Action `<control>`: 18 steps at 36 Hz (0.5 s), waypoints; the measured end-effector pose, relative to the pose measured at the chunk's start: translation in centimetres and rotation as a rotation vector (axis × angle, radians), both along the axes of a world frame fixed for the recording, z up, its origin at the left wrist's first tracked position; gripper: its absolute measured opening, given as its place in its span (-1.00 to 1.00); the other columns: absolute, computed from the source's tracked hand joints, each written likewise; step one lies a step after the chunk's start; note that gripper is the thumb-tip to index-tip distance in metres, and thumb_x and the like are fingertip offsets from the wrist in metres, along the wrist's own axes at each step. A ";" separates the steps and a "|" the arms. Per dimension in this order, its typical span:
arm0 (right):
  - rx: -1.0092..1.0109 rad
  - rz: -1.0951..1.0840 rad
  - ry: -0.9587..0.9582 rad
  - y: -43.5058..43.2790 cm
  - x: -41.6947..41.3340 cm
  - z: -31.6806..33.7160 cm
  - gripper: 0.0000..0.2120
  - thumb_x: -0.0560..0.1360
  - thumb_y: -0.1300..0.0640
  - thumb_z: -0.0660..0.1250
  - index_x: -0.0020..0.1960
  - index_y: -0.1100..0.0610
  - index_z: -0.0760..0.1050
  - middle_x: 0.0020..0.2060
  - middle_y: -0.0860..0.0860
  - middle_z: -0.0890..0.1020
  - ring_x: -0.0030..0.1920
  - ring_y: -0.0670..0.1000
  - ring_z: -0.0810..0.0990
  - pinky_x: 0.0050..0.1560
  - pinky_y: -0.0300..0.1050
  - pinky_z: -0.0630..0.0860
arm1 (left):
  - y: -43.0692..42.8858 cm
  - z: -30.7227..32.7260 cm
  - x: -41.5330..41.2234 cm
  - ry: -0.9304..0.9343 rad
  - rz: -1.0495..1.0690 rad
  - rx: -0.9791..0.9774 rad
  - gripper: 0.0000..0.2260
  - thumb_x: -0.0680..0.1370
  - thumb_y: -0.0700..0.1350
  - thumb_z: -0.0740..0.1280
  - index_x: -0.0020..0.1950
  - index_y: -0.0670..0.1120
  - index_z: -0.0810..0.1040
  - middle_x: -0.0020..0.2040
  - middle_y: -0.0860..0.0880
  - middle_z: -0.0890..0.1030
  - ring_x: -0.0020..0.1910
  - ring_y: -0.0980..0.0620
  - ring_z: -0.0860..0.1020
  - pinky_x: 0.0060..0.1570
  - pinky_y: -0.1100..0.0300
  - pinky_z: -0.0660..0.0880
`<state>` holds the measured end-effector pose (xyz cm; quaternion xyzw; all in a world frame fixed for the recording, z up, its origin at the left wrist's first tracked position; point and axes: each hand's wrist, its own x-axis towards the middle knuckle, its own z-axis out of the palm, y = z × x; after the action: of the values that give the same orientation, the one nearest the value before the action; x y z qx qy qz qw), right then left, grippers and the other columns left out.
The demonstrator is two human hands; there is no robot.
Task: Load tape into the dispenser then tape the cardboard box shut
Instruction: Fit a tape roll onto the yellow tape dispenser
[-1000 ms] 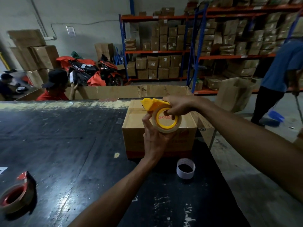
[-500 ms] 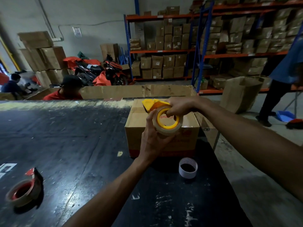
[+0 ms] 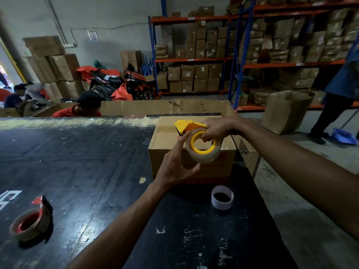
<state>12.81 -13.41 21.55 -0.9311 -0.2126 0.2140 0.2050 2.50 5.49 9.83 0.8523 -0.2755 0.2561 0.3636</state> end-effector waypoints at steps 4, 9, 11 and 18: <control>0.023 -0.011 0.007 -0.1 0.0 -0.1 -0.82 0.59 0.11 0.37 0.16 0.15 0.58 0.04 0.22 0.67 -0.06 0.11 0.65 -0.05 -0.03 0.62 | -0.8 -0.3 -0.5 -0.030 0.060 -0.019 -0.08 0.45 0.11 0.52 0.65 -0.14 0.12 0.50 -0.12 0.47 0.39 0.00 0.55 0.35 0.21 0.52; 0.030 -0.017 0.018 -0.2 -0.3 -0.4 -0.81 0.59 0.12 0.38 0.17 0.16 0.57 -0.02 0.17 0.65 -0.10 0.07 0.65 -0.18 -0.12 0.62 | -1.5 -0.3 -0.9 -0.016 0.078 -0.031 -0.08 0.45 0.14 0.51 0.65 -0.13 0.11 0.49 -0.11 0.47 0.35 0.01 0.57 0.29 0.19 0.56; 0.024 -0.012 0.019 -0.4 -0.2 -0.5 -0.81 0.59 0.11 0.37 0.16 0.16 0.58 0.01 0.19 0.66 -0.09 0.08 0.65 -0.14 -0.09 0.62 | -1.2 -0.3 -0.9 -0.003 0.043 -0.025 -0.10 0.47 0.10 0.51 0.64 -0.16 0.11 0.49 -0.12 0.47 0.37 0.02 0.56 0.32 0.12 0.56; 0.056 0.004 0.041 -0.9 -0.6 -0.6 -0.81 0.59 0.11 0.38 0.18 0.14 0.58 0.04 0.19 0.65 -0.05 0.08 0.65 -0.06 -0.06 0.63 | -0.9 0.0 -0.8 0.059 -0.062 -0.082 -0.04 0.47 0.04 0.56 0.66 -0.14 0.04 0.55 -0.10 0.38 0.44 0.07 0.49 0.32 0.04 0.56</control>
<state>12.20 -14.30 20.93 -0.9200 -0.2161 0.2277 0.2348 1.70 4.55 9.84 0.8350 -0.2801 0.2307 0.4136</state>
